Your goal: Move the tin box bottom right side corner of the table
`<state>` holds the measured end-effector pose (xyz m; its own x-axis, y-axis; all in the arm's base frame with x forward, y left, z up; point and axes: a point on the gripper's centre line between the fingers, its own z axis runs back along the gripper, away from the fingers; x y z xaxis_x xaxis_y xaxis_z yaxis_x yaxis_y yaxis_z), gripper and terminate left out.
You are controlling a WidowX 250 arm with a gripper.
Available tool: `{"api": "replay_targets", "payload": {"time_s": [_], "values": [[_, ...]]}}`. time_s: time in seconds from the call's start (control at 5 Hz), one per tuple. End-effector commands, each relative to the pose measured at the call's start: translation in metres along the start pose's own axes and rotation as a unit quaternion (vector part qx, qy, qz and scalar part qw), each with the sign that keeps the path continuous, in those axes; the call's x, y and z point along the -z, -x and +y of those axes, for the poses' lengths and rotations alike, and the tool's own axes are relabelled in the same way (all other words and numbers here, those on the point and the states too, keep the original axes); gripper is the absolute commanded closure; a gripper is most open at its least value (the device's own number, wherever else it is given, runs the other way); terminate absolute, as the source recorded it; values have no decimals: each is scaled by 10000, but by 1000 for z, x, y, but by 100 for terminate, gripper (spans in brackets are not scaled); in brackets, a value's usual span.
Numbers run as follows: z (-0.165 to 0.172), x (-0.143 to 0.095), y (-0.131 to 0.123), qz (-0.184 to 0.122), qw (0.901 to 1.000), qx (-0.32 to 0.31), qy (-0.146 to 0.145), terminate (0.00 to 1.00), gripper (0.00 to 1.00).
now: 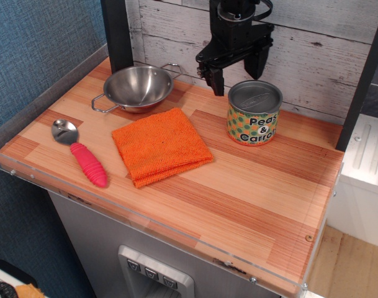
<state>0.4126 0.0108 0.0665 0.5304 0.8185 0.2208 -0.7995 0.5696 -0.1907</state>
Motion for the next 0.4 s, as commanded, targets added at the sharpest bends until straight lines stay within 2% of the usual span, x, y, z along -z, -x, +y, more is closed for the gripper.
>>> {"api": "replay_targets", "payload": {"time_s": [0.0,0.2], "values": [[-11,-12,11,-239,9979,596,-43,0,0],[-11,-9,20,-316,9946,960,-241,0,0]]}}
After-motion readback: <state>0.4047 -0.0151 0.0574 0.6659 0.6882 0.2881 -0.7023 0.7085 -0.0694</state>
